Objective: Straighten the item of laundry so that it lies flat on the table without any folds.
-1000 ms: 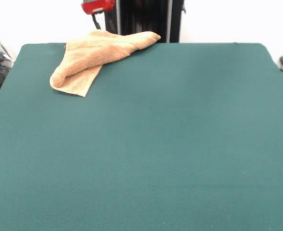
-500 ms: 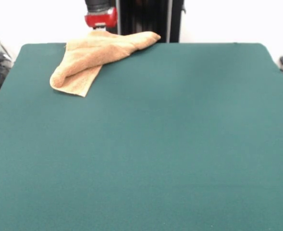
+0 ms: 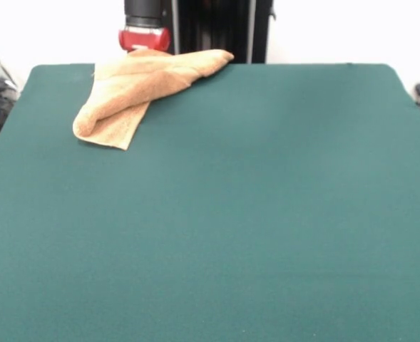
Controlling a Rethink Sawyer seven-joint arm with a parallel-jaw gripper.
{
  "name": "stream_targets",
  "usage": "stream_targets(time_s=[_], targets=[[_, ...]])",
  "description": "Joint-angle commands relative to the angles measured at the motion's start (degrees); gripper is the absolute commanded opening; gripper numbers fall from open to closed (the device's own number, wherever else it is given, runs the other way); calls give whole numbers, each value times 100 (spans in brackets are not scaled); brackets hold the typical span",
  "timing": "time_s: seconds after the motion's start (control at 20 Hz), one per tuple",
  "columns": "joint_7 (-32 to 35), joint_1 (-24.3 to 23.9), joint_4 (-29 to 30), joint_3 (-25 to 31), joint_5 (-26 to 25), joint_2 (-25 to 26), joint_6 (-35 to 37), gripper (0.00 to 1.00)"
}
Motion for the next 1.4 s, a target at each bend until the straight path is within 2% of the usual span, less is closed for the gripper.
stream_targets(time_s=[0.05, 0.2, 0.45, 0.6, 0.65, 0.8, 0.95, 1.15, 1.4], targets=[[-730, 427, -284, 924, 919, 237, -1134, 100], [-500, 531, -299, 935, 654, 184, -925, 100], [67, 630, -381, 998, -62, -162, -277, 100], [99, 581, -386, 1061, -9, -116, -285, 100], [105, 602, -263, 1068, 158, -112, -277, 100], [258, 720, 109, 1055, 152, -314, -44, 100], [487, 890, 530, 998, -162, -792, 396, 100], [593, 967, 722, 989, -413, -1199, 794, 100], [423, 829, 656, 1050, -525, -1193, 816, 100]])
